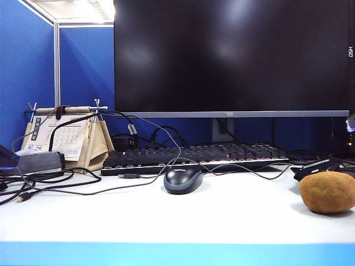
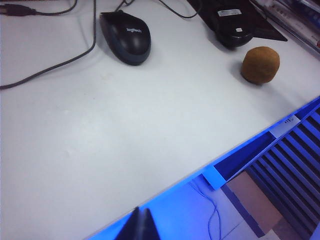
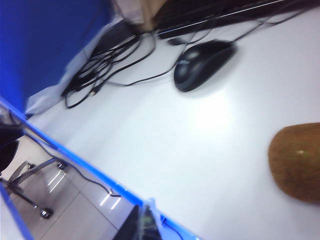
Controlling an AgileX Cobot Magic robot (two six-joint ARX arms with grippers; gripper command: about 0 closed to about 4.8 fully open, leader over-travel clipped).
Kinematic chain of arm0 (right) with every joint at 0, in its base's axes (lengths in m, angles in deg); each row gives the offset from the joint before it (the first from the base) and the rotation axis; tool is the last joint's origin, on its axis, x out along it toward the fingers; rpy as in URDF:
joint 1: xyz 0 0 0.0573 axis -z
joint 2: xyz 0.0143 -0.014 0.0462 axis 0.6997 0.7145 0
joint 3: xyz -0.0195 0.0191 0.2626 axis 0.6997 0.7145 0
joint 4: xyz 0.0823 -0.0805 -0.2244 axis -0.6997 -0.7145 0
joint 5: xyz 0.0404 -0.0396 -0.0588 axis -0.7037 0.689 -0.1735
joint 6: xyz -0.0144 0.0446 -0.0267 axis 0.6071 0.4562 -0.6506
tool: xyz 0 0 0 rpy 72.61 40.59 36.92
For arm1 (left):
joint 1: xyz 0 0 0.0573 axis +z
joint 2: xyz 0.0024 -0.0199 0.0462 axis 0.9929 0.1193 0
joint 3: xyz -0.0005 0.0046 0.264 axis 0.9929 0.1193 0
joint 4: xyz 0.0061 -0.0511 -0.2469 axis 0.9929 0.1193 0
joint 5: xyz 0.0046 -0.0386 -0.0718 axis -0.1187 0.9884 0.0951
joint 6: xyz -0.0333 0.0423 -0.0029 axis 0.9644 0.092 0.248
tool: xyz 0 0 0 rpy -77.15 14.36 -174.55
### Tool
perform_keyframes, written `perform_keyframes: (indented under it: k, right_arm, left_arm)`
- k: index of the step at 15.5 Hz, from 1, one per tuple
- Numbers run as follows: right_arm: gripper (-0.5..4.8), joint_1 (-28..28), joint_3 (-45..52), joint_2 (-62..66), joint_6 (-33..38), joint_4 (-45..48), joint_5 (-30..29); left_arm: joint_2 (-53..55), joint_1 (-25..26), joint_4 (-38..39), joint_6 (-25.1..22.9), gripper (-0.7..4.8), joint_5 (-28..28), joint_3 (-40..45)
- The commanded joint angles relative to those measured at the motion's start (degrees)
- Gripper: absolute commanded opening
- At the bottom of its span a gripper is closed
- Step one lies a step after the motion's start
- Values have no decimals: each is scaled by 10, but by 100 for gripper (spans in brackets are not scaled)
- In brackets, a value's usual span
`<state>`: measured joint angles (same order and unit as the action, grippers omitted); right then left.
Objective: Pick up the kiwi and place it near the upside-down mouse.
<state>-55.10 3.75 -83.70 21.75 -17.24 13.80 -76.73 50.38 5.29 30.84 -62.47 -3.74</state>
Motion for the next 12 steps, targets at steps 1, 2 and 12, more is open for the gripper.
perform_keyframes:
  k: [1, 2, 12]
  right_arm:
    - [-6, -8, 3, 0, 2, -3, 19]
    - [-6, -8, 3, 0, 2, -3, 18]
    - [-6, -8, 3, 0, 21, -3, 17]
  left_arm:
    - [0, 1, 5, 1, -5, -10, 2]
    - [0, 1, 5, 1, -5, -10, 2]
    - [0, 1, 5, 1, -5, -14, 2]
